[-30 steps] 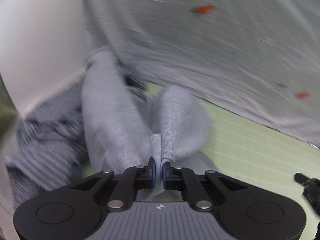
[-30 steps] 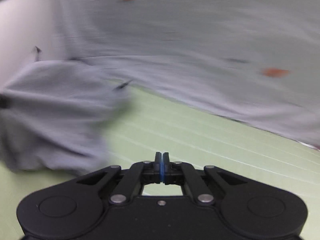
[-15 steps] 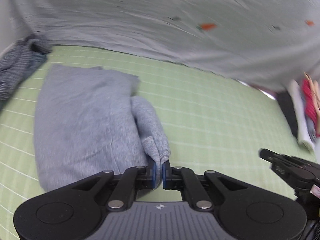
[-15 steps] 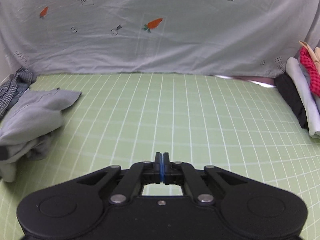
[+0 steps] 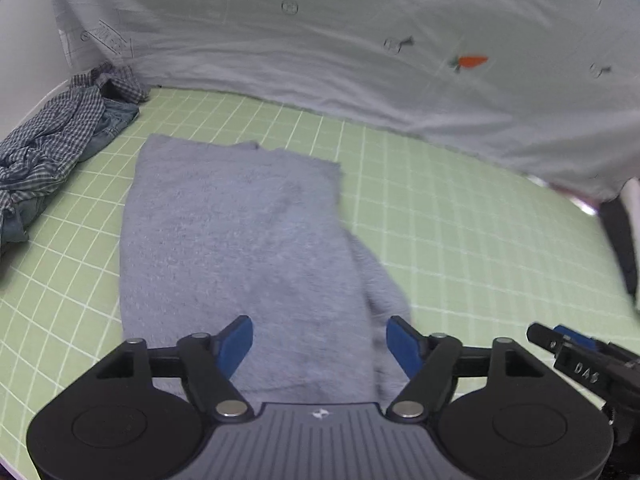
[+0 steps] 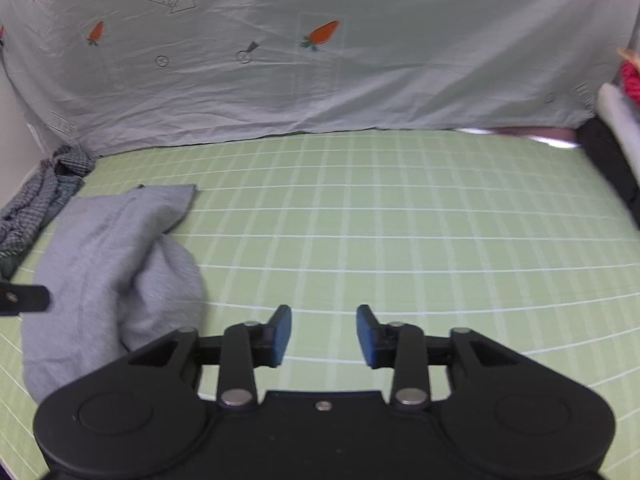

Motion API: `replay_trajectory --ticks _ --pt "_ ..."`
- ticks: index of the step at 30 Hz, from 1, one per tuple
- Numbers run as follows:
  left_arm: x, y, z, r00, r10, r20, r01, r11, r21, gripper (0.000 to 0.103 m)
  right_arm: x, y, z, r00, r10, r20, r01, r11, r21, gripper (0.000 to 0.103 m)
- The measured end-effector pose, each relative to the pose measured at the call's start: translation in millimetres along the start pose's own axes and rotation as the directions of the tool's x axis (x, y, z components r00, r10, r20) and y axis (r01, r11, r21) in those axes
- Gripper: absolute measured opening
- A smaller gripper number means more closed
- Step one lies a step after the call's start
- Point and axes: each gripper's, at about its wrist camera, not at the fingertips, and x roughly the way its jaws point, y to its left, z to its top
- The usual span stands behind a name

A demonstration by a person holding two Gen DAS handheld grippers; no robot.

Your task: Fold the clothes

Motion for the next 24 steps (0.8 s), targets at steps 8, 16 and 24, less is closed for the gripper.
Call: replay_trajectory --ticks 8,16,24 --pt "63.9 -5.4 31.0 0.995 -0.034 -0.092 0.043 0.994 0.096 0.085 58.0 43.4 15.9 0.976 0.184 -0.114 -0.167 0.975 0.144 0.058" --pt "74.7 29.7 38.8 0.996 -0.03 -0.081 0.031 0.999 0.01 0.02 115.7 63.3 16.2 0.924 0.31 -0.223 -0.248 0.931 0.266 0.065" --pt "9.9 100.3 27.3 0.995 0.093 0.044 -0.078 0.961 -0.267 0.017 116.5 88.5 14.2 0.89 0.353 -0.289 -0.333 0.935 0.118 0.064"
